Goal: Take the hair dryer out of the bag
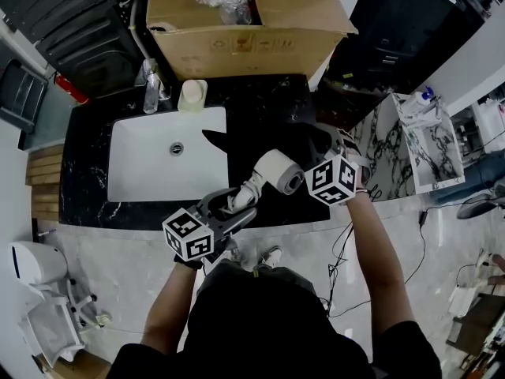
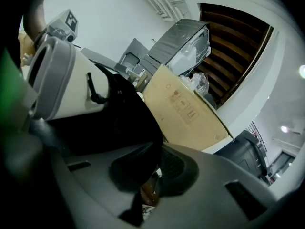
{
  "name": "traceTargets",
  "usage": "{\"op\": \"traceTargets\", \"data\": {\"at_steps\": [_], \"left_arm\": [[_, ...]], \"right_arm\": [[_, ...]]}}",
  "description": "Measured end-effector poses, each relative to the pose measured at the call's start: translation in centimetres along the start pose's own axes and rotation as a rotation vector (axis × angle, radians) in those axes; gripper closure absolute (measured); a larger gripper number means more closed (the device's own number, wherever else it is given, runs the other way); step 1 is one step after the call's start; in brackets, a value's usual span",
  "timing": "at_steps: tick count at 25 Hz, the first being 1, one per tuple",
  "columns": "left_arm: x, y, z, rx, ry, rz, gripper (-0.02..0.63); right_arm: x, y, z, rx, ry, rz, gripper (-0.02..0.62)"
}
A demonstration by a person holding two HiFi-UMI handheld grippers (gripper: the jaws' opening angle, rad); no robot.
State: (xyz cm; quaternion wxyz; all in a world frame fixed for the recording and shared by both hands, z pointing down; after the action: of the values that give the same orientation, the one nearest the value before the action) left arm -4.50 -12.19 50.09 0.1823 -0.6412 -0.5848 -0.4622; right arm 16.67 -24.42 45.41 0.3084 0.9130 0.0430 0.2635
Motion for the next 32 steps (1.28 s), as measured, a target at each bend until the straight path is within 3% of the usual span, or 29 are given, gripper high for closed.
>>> {"op": "traceTargets", "data": {"at_steps": [18,23,25,29,32], "left_arm": [[-0.5,-1.9,2.8,0.188,0.032,0.042,0.345],[-1.1,-3.0,3.1,0.184,0.025,0.07,0.345],[-1.2,-3.7,2.7,0.162,0.019,0.081,0.345],[-0.8,-4.9,1.4,0.113,0.015,0.086,0.345],[-0.8,-5.7,0.8,0.086,0.008,0.094,0.345]], "right_arm": [[-2.1,1.1,2.5,0.033,-0.064,-0.014,0.565],[-1.9,0.8,3.5,0.051,-0.065,-0.044,0.565],[-1.6,0.0,1.8,0.02,-0.109,-0.074,0.565],[0.4,-1.9,-3.6,-0.132,-0.154,-0.166,0.563],[1.4,-4.1,-7.2,-0.205,-0.137,-0.194,0.56]]}}
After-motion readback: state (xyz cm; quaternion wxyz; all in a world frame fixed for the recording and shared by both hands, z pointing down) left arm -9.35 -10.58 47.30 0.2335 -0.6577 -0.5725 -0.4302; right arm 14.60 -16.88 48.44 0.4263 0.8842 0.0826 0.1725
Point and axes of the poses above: the fingertips, and each gripper's own axes: y forward along the fingers, z to its right, x out of its underside, the point moved 5 cm from there along -y, backward along the fingers, and after that the axes turned 9 degrees about -z, right-handed, at the moved point
